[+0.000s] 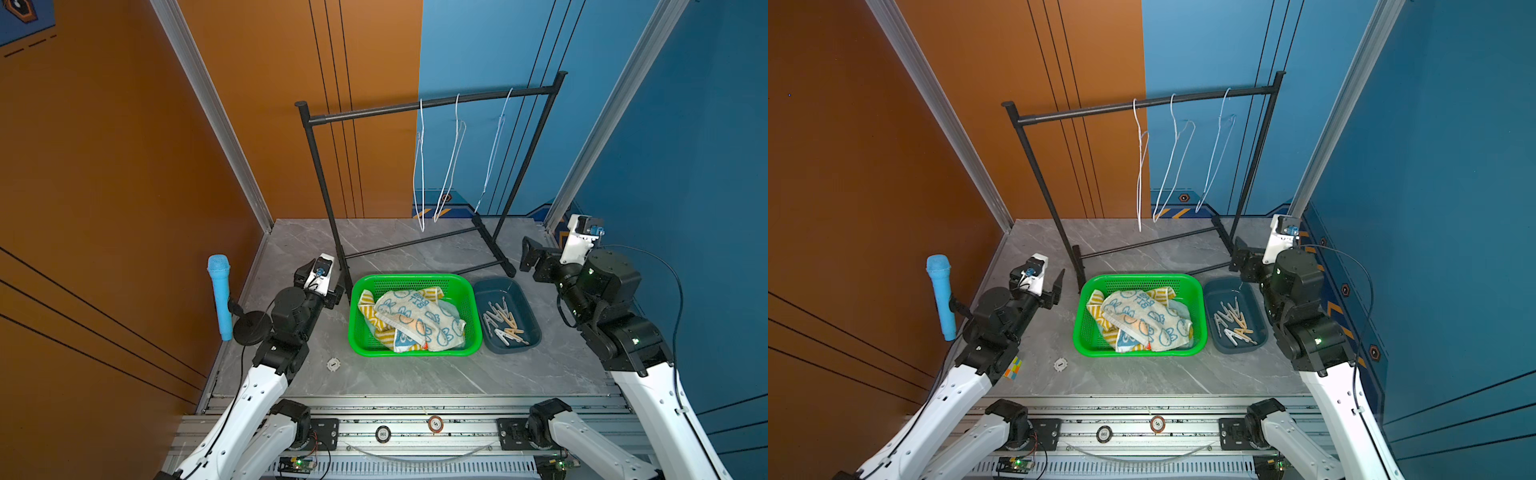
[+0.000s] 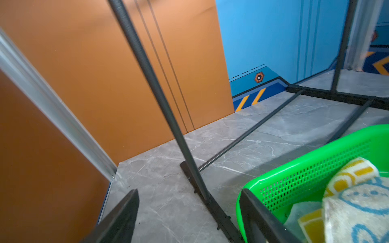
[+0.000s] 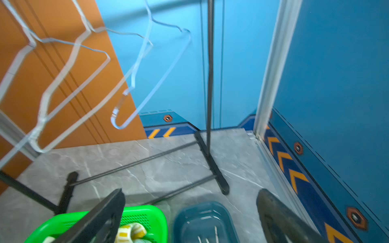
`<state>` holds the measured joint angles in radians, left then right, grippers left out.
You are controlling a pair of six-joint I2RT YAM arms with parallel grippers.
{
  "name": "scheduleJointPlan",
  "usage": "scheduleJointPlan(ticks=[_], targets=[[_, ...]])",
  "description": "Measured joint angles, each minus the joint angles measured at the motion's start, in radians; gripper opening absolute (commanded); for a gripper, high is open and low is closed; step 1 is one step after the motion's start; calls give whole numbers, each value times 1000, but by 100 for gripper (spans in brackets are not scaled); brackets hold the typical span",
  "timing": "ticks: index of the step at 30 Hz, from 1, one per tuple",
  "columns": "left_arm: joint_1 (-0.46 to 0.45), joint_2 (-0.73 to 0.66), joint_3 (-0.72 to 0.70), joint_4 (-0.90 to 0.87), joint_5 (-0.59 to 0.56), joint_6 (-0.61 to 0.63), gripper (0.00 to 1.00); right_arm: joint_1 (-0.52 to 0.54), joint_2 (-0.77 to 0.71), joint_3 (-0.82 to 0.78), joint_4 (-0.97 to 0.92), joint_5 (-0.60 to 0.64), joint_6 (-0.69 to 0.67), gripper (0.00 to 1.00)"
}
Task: Remove the clothespins securing towels to the hanger
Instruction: Place the hanger on the clothesline, then reset both arms
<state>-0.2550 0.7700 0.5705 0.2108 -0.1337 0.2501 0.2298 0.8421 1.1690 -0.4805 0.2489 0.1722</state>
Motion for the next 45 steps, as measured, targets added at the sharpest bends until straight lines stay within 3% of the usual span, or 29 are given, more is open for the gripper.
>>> scheduleJointPlan(ticks=[7, 13, 20, 29, 35, 45], targets=[[61, -83, -43, -82, -107, -117, 80, -243, -39, -269, 56, -62, 9, 100], [131, -94, -103, -114, -160, -177, 81, -351, -51, -502, 220, -72, 16, 100], [197, -27, -165, -97, -174, -250, 82, -356, 43, -652, 465, -70, 9, 100], [201, 74, -196, -29, -153, -285, 83, -307, 278, -800, 856, -93, -30, 100], [203, 170, -199, 60, -118, -285, 84, -257, 500, -824, 1095, -123, -58, 100], [203, 392, -224, 303, -35, -280, 85, -247, 679, -836, 1386, -171, -80, 100]])
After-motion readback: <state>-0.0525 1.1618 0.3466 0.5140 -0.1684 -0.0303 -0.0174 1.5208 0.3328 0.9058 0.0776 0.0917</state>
